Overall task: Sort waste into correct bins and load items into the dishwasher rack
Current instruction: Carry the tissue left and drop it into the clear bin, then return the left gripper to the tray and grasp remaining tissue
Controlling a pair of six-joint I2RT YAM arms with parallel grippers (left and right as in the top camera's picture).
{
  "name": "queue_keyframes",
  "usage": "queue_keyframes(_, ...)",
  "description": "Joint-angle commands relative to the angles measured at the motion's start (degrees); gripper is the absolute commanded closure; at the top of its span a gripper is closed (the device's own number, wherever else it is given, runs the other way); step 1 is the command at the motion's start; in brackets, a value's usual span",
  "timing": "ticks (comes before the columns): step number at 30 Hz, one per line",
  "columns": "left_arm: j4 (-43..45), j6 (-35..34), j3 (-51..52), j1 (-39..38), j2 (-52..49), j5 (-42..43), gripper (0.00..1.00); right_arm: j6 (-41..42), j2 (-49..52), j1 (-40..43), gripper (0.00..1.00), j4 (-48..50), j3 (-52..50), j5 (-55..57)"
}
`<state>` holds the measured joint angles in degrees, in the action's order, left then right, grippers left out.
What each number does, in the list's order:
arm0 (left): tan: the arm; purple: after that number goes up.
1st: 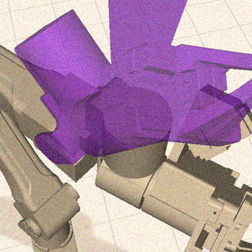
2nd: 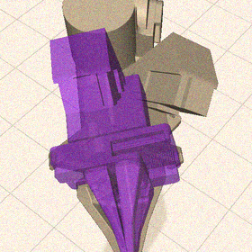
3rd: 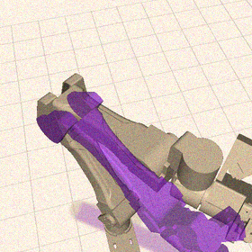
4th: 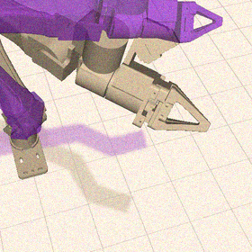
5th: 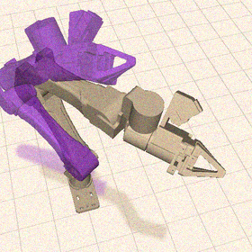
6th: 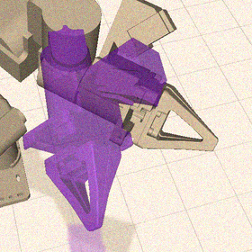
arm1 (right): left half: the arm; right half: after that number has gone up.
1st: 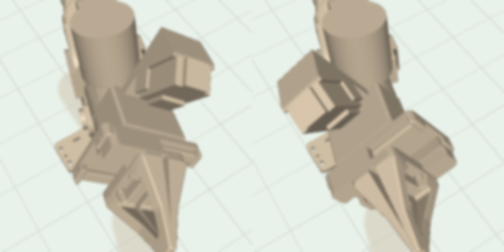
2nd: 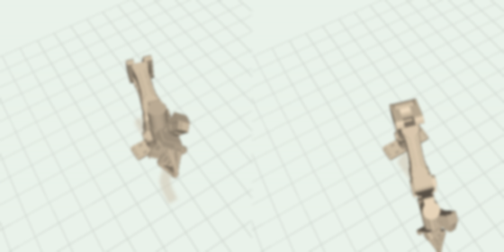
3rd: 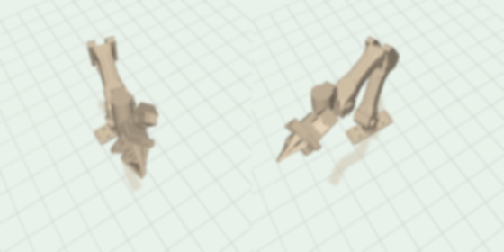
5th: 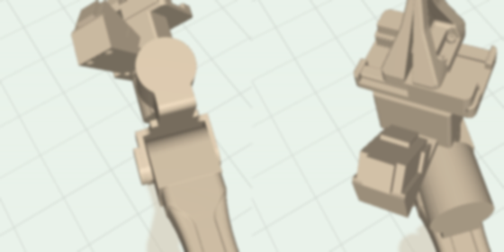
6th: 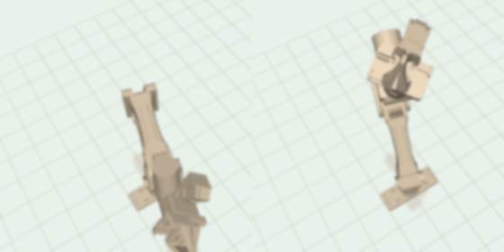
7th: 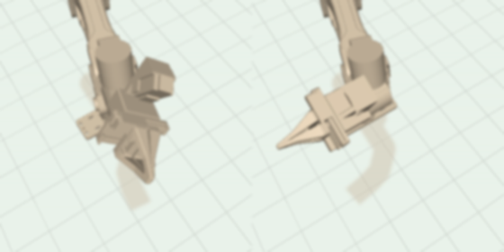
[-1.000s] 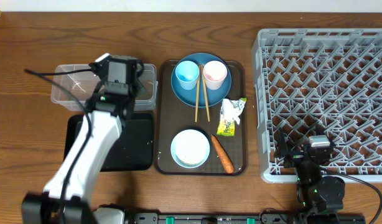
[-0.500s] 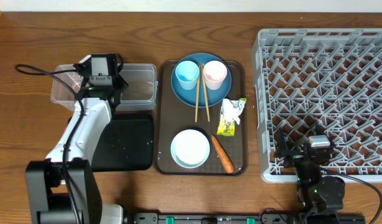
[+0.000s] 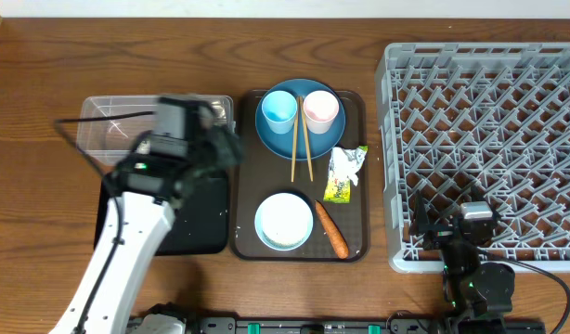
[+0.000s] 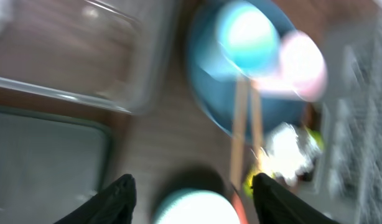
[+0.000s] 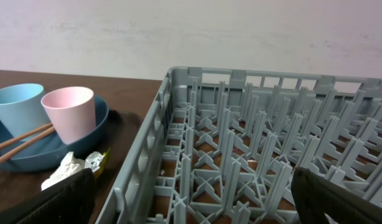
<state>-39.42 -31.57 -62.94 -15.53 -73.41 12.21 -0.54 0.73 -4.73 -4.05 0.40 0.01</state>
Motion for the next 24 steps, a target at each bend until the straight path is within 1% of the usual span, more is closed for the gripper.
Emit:
queue_keyframes(1, -0.46, -0.15, -3.26, -8.15, -1.27, 1.99, 0.4, -0.61, 0.04, 1.03, 0.01, -0.24, -0.09, 0.2)
queue_keyframes(4, 0.28, -2.91, -5.16, -16.15, -3.69, -2.4, 0.4, -0.61, 0.04, 1.03, 0.01, -0.24, -0.09, 0.2)
queue_keyframes(8, 6.1, -4.9, -5.7, -25.88, -8.68, -8.09, 0.4, -0.61, 0.04, 1.03, 0.01, -0.24, -0.09, 0.2)
queue_keyframes(10, 9.07, -5.2, -5.7, -29.03, -11.93, -11.76, 0.4, -0.61, 0.04, 1.03, 0.01, -0.24, -0.09, 0.2)
queue_keyframes(13, 13.18, -5.18, -5.7, -31.01, -16.59, -13.84, 0.4, -0.61, 0.04, 1.01, 0.01, -0.24, -0.09, 0.2)
queue_keyframes(17, 17.29, -5.16, -5.7, -31.17, -21.73, -14.21, 0.4, -0.61, 0.04, 1.03, 0.01, -0.24, -0.09, 0.2)
queue_keyframes(24, 22.93, -5.18, -5.7, -32.39, -27.5, -14.25, 0.4, -0.61, 0.04, 1.03, 0.01, -0.24, -0.09, 0.2)
